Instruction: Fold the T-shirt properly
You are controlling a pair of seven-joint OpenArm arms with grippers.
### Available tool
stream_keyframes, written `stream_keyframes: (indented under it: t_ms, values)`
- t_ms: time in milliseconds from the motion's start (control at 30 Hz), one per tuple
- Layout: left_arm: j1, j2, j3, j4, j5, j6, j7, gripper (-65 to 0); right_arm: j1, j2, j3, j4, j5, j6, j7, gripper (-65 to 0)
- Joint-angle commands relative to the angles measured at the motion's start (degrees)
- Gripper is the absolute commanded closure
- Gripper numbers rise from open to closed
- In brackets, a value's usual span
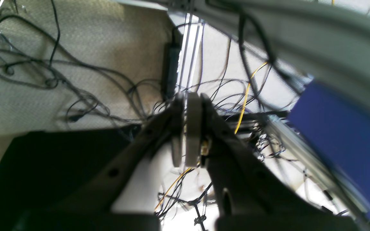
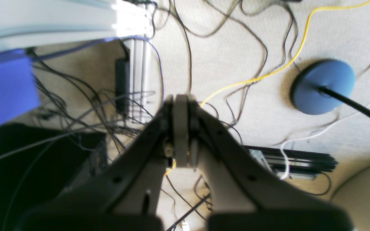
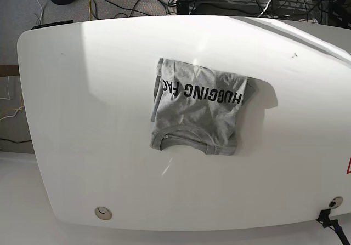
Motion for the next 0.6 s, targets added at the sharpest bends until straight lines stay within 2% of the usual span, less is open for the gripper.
stream_keyframes:
  t_ms: [0,100,300,500,567]
  values:
    - [-0.59,-0.52,0.02,-1.82,1.52,3.46,-0.12,0.0,1.46,0.26,0.06,-2.74,0.25,0.37,0.51,0.0]
    - [-2.96,-0.7,0.02,-4.99,4.24,6.97,-0.12,0.0,4.8,0.26,0.06,-6.96,0.16,0.37,0.51,0.0]
    - [-6.65,-0.79,0.02,-8.5,4.24,7.06,-0.12,0.0,10.25,0.17,0.06,-14.35,0.6,0.37,0.51,0.0]
    - [-9.03,-0.7,0.02,-9.91,4.33,7.15,0.15,0.0,11.48,-0.44,0.06,-14.88,0.6,0.02,0.51,0.0]
    - [-9.82,-0.7,0.02,-11.14,4.33,9.35,0.15,0.0,11.66,-0.44,0.06,-14.88,0.34,0.02,0.51,0.0]
